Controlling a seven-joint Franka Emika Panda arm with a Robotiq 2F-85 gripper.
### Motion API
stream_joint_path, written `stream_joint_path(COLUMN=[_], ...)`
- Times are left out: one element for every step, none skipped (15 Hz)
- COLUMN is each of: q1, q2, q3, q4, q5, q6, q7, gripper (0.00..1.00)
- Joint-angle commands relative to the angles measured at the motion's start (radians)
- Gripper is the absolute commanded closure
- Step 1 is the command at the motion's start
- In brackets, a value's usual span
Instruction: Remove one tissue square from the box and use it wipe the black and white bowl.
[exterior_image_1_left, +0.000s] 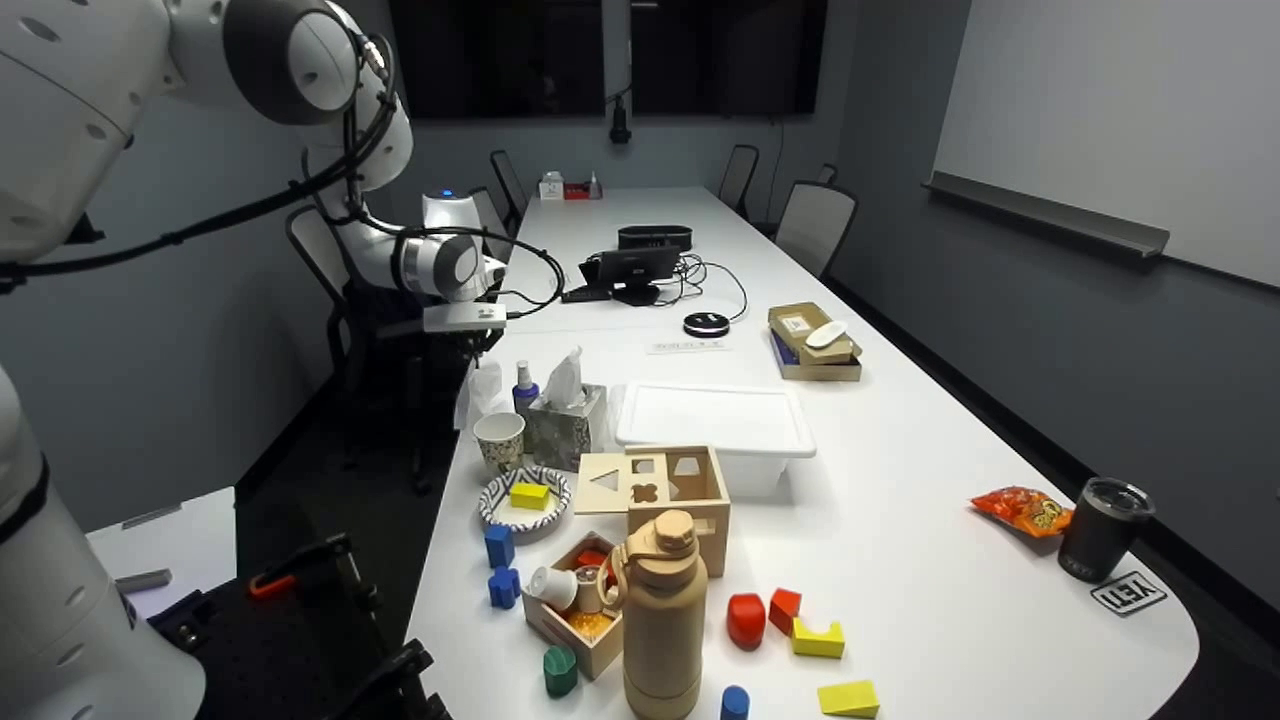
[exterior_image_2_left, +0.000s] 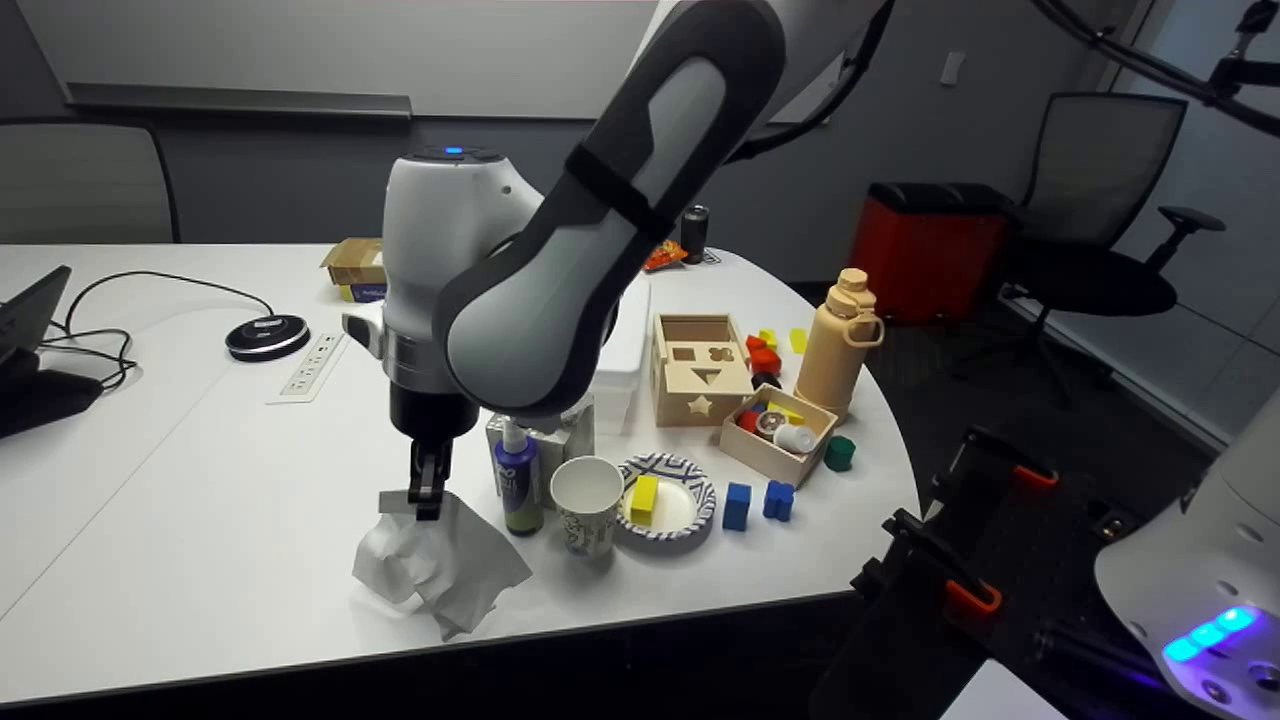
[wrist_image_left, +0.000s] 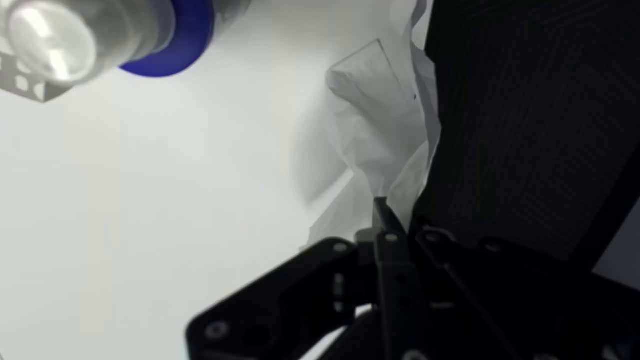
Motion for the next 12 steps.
stream_joint_path(q1=[0.054,0.064,0.069,0.072,0.069,0.061,0.045,0.031,0.008,-0.009,-0.028,-0.046], q2=[0.061,0.073,0.083,0.087,0.091,0.087,0.08,0.07,0.047,0.029,0.005,-0.015], q3=[-0.074,-0.091,-0.101,-0.11,-0.108,-0.1,-0.08,-0.065,-0.038,-0.017,0.004,0.023], q4=[0.073,0.083,0.093,0.094,0.093,0.086,0.079,0.069,0.05,0.04,0.028,0.019], q5=[-0.093,-0.112,-0.122,-0.13,-0.13,-0.128,-0.115,-0.105,-0.084,-0.059,-0.034,-0.01], q6=[0.053,0.06,0.058,0.055,0.052,0.044,0.02,0.002,-0.031,-0.057,-0.09,-0.112], q7=[0.076,0.091,0.105,0.121,0.125,0.128,0.12,0.115,0.11,0.119,0.125,0.129], gripper=[1.0,1.0,1.0,0.74,0.73,0.68,0.59,0.53,0.44,0.38,0.29,0.23])
